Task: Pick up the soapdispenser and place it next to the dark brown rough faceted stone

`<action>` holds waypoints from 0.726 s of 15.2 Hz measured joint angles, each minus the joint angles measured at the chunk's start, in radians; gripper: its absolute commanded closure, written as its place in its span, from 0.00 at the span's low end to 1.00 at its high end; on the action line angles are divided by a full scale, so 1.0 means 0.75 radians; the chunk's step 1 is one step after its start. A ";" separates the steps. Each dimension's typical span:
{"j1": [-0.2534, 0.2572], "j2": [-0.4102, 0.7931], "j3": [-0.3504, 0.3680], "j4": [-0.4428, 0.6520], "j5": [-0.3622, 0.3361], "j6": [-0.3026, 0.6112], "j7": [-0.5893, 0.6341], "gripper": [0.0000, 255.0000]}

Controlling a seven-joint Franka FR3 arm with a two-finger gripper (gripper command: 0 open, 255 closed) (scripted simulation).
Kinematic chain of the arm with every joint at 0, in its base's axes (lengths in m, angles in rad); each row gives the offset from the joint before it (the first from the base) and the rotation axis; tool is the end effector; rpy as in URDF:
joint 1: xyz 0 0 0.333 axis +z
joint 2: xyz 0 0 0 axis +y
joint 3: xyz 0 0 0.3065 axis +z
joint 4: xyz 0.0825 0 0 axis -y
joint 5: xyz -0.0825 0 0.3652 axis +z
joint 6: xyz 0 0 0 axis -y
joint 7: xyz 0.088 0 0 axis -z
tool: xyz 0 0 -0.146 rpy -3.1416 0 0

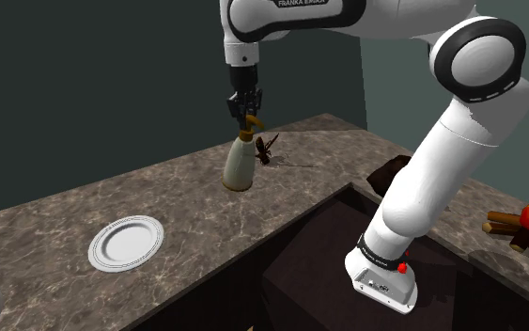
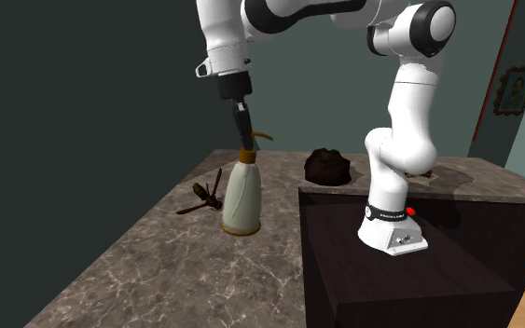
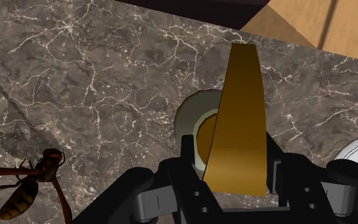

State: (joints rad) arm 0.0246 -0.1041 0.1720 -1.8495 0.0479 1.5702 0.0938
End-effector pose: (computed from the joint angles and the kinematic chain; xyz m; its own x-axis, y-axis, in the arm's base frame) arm 0.4745 0.1043 0.5044 0.9794 0.0956 -0.1778 0.0948 -0.9954 -0.0128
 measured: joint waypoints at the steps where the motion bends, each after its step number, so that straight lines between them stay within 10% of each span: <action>1: 0.000 0.001 0.000 0.021 0.000 -0.019 0.001 1.00; 11: 0.000 0.028 0.000 0.228 -0.004 -0.200 0.010 1.00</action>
State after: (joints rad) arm 0.0244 -0.0833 0.1722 -1.6787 0.0448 1.4202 0.1015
